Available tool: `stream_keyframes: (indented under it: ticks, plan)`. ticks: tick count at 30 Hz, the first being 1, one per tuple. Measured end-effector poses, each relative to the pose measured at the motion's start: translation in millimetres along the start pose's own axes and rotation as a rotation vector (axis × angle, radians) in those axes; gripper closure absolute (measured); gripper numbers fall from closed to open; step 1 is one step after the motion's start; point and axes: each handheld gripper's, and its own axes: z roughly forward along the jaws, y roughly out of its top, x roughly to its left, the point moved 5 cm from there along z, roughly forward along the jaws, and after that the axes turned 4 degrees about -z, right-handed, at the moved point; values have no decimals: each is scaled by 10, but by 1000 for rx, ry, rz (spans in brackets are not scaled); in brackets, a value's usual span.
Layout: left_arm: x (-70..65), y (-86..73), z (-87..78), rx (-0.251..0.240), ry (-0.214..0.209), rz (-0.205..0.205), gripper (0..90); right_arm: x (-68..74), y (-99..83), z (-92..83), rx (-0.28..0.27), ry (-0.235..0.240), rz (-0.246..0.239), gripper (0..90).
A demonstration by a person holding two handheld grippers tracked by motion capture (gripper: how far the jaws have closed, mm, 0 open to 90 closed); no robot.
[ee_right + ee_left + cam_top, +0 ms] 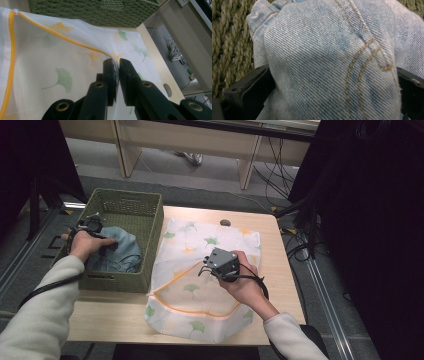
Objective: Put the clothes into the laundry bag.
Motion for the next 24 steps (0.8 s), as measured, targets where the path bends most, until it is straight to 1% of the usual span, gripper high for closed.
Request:
stream_keyframes:
  ticks: [7,9,12,14,15,16,17,18,19,20,21,22,23,24]
  plan:
    - [-17,-8,30,11,16,15,0,2,3,-1,-3,3,4,837]
    - [-29,-8,33,7,20,22,4,-1,4,-4,-5,2,3,837]
    - [-50,-11,38,8,13,32,46,-5,1,-7,-5,2,7,847]
    - [-55,-11,42,10,10,34,54,-2,-6,-3,-3,8,4,865]
    - [-53,-10,43,11,7,31,55,-9,-7,6,-2,11,-13,865]
    - [-49,-11,43,12,3,27,56,0,-13,10,4,17,-6,864]
    - [-44,-11,43,13,1,25,56,18,-22,14,13,22,13,854]
    - [-43,-11,43,11,-1,22,57,30,-34,20,28,38,17,838]
    - [-43,-11,43,11,-1,22,57,34,-46,35,31,51,10,822]
    - [-42,-12,40,9,-4,21,57,50,-60,47,37,64,15,811]
    - [-42,-12,40,9,-4,21,58,50,-60,47,37,64,15,811]
    - [-45,-13,42,8,-5,22,59,115,-117,86,73,111,36,745]
    - [-45,-13,42,8,-5,22,59,115,-117,86,73,111,36,745]
    - [-45,-14,41,8,-5,22,59,142,-141,107,84,133,31,732]
